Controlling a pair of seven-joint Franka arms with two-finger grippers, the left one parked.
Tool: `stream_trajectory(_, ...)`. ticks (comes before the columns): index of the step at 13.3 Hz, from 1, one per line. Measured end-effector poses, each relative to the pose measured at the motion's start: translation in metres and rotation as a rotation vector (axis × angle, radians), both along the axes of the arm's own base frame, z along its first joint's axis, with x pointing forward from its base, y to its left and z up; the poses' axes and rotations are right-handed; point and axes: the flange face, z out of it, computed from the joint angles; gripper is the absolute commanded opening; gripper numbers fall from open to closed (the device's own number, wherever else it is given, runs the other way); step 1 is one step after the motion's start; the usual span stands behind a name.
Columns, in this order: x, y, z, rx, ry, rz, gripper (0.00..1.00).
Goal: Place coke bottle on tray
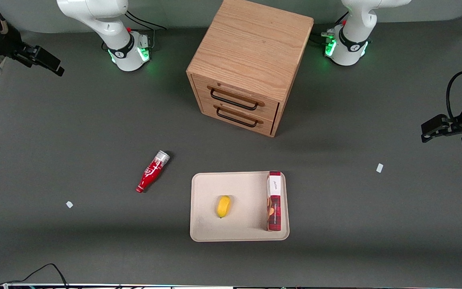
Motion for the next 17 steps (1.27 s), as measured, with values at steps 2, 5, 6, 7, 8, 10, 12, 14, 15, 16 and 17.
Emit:
stream_trajectory(2, 0.003, -0.006, -0.001, 0.003, 0.010, -0.010, 1.00)
stream_trajectory(5, 0.003, -0.008, 0.000, 0.004, 0.023, -0.013, 1.00)
stream_trajectory(6, 0.003, -0.008, 0.000, 0.005, 0.024, -0.009, 1.00)
stream_trajectory(7, 0.003, -0.006, 0.000, 0.006, 0.024, -0.003, 1.00)
stream_trajectory(8, 0.003, -0.001, -0.001, 0.008, 0.024, 0.006, 1.00)
stream_trajectory(10, 0.013, 0.021, 0.003, 0.008, 0.013, 0.044, 1.00)
stream_trajectory(12, 0.043, 0.051, -0.003, 0.011, 0.011, 0.059, 1.00)
stream_trajectory(14, 0.084, 0.072, -0.036, 0.018, 0.031, 0.005, 1.00)
stream_trajectory(15, 0.106, 0.080, -0.066, 0.024, 0.046, -0.031, 1.00)
stream_trajectory(16, 0.128, 0.086, -0.103, 0.027, 0.072, -0.068, 1.00)
stream_trajectory(17, 0.147, 0.091, -0.143, 0.029, 0.098, -0.107, 1.00)
